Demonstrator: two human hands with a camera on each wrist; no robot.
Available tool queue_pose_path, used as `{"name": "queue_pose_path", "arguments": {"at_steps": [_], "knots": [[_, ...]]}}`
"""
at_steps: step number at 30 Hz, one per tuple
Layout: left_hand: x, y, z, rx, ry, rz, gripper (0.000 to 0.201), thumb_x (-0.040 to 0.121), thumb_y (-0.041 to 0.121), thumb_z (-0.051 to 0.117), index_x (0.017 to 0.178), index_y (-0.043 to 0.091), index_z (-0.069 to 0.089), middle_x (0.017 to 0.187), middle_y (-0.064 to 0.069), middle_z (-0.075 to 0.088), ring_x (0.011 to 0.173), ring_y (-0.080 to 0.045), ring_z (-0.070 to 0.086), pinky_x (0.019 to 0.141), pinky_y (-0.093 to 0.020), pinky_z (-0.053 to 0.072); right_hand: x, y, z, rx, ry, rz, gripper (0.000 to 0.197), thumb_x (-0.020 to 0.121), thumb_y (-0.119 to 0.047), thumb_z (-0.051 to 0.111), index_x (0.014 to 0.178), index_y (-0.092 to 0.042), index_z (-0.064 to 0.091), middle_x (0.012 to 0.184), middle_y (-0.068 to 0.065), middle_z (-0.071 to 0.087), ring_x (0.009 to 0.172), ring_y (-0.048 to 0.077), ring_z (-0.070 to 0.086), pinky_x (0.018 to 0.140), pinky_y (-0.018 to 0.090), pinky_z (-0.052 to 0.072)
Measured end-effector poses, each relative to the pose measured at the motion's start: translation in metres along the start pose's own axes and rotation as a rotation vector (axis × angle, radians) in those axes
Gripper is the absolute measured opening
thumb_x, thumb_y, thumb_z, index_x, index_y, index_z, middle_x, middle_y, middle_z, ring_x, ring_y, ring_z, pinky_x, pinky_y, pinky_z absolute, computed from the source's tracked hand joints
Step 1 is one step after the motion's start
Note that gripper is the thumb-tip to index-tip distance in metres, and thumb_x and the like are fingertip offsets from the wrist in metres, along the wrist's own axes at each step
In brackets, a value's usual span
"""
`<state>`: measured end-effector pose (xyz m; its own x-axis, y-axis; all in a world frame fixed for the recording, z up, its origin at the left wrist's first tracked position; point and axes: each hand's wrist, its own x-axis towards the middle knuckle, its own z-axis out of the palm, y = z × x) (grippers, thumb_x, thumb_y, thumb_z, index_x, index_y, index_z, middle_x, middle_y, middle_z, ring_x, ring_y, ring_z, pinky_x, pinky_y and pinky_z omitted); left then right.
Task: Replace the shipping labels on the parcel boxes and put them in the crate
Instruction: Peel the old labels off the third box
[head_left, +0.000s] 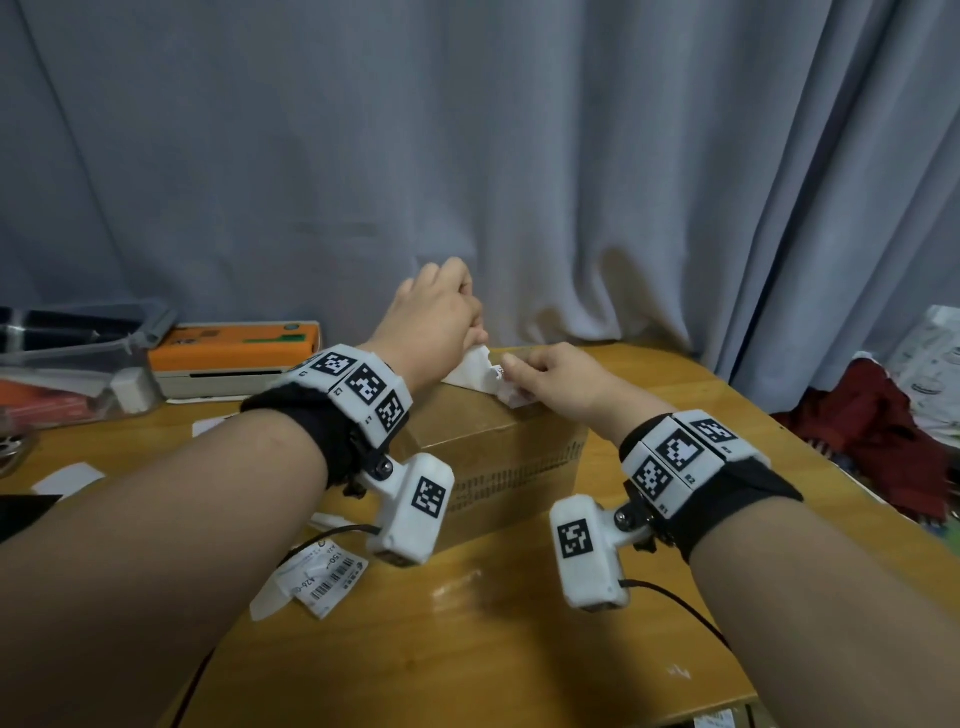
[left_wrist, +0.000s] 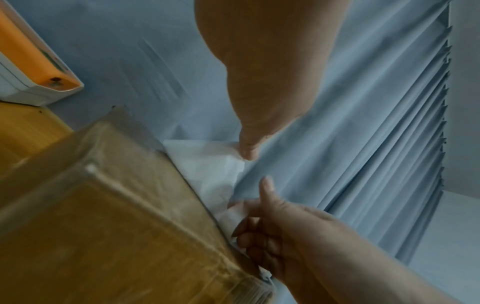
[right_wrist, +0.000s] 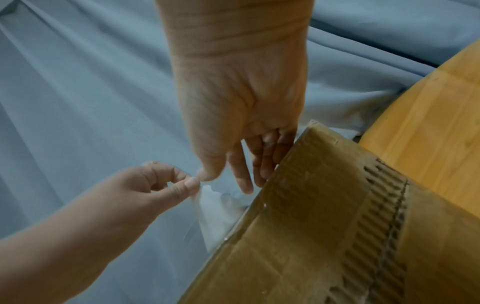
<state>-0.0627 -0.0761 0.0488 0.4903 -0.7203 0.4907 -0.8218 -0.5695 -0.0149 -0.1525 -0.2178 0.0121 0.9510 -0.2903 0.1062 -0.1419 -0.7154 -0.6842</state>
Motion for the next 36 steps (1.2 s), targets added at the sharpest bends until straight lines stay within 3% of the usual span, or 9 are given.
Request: {"name": "queue_pose_path", "arguments": {"at_steps": [6, 9, 14, 18, 21, 25, 28, 32, 36], "knots": [[0.000, 0.002, -0.005, -0.053, -0.023, 0.011, 0.025, 0.091, 0.036, 0.056, 0.100, 0.016, 0.068, 0.109, -0.001, 0.039, 0.109, -0.022, 0.037, 0.094, -0.030, 0.028, 0.002, -0.019, 0.006, -0.146, -0.002, 0.001, 0.050, 0.079, -0.047, 0.069, 0.114, -0.012, 0.063, 0.099, 0.007, 0.069, 0.090, 0.021, 0.066, 0.085, 0.034, 0.053], [-0.005, 0.001, -0.010, -0.089, -0.063, -0.001, 0.027, 0.089, 0.042, 0.057, 0.099, 0.020, 0.069, 0.102, 0.003, 0.038, 0.108, -0.020, 0.039, 0.096, -0.031, 0.027, 0.009, -0.029, 0.006, -0.101, 0.072, 0.013, 0.027, 0.082, -0.031, 0.072, 0.098, -0.010, 0.065, 0.089, 0.010, 0.068, 0.078, 0.027, 0.068, 0.068, 0.033, 0.057], [-0.018, -0.010, -0.014, -0.322, -0.028, -0.157, 0.037, 0.085, 0.054, 0.055, 0.092, 0.019, 0.062, 0.092, 0.001, 0.050, 0.087, -0.017, 0.050, 0.080, -0.031, 0.040, 0.013, -0.036, 0.000, -0.044, 0.029, 0.096, 0.019, 0.083, -0.018, 0.070, 0.070, -0.012, 0.058, 0.069, 0.010, 0.058, 0.069, 0.030, 0.062, 0.070, 0.046, 0.059], [-0.032, -0.014, -0.009, -0.070, -0.457, -0.214, 0.052, 0.087, 0.055, 0.053, 0.097, 0.006, 0.065, 0.098, -0.011, 0.066, 0.091, -0.027, 0.061, 0.074, -0.035, 0.046, 0.017, -0.033, 0.004, 0.087, 0.070, 0.168, 0.022, 0.082, -0.008, 0.066, 0.066, -0.009, 0.050, 0.063, 0.013, 0.053, 0.049, 0.025, 0.053, 0.056, 0.041, 0.055], [-0.038, -0.016, -0.002, -0.021, -0.586, -0.195, 0.059, 0.086, 0.060, 0.049, 0.120, 0.013, 0.060, 0.118, -0.010, 0.054, 0.108, -0.026, 0.051, 0.087, -0.034, 0.041, 0.017, -0.040, 0.007, 0.122, 0.087, 0.184, 0.014, 0.083, -0.002, 0.053, 0.088, -0.014, 0.054, 0.070, 0.012, 0.054, 0.048, 0.023, 0.053, 0.049, 0.036, 0.054], [-0.036, -0.025, 0.002, -0.040, -0.607, -0.226, 0.066, 0.083, 0.064, 0.048, 0.134, 0.022, 0.050, 0.130, -0.009, 0.045, 0.119, -0.029, 0.043, 0.098, -0.037, 0.037, 0.017, -0.046, 0.011, 0.051, 0.058, 0.019, 0.048, 0.086, -0.007, 0.056, 0.129, -0.029, 0.047, 0.083, 0.004, 0.056, 0.060, 0.019, 0.057, 0.051, 0.028, 0.050], [-0.033, -0.030, 0.001, -0.041, -0.627, -0.250, 0.066, 0.082, 0.064, 0.050, 0.135, 0.025, 0.048, 0.131, -0.008, 0.045, 0.120, -0.030, 0.043, 0.102, -0.041, 0.039, 0.023, -0.053, 0.011, -0.098, 0.072, -0.047, 0.026, 0.084, -0.022, 0.069, 0.109, -0.017, 0.067, 0.097, 0.002, 0.065, 0.084, 0.013, 0.057, 0.076, 0.026, 0.046], [-0.028, -0.032, -0.001, -0.100, -0.653, -0.282, 0.069, 0.081, 0.060, 0.057, 0.139, 0.024, 0.046, 0.135, -0.005, 0.050, 0.120, -0.026, 0.050, 0.101, -0.040, 0.042, 0.032, -0.059, 0.014, -0.164, 0.074, -0.009, 0.006, 0.080, -0.016, 0.070, 0.084, -0.019, 0.068, 0.082, -0.004, 0.061, 0.085, 0.013, 0.057, 0.075, 0.023, 0.043], [-0.024, -0.028, -0.003, -0.075, -0.690, -0.311, 0.072, 0.081, 0.058, 0.059, 0.141, 0.021, 0.041, 0.138, -0.003, 0.050, 0.122, -0.025, 0.050, 0.103, -0.039, 0.041, 0.038, -0.057, 0.012, -0.120, 0.161, 0.012, 0.028, 0.079, 0.000, 0.059, 0.068, -0.026, 0.058, 0.076, -0.010, 0.052, 0.084, 0.016, 0.055, 0.073, 0.025, 0.043]]}}
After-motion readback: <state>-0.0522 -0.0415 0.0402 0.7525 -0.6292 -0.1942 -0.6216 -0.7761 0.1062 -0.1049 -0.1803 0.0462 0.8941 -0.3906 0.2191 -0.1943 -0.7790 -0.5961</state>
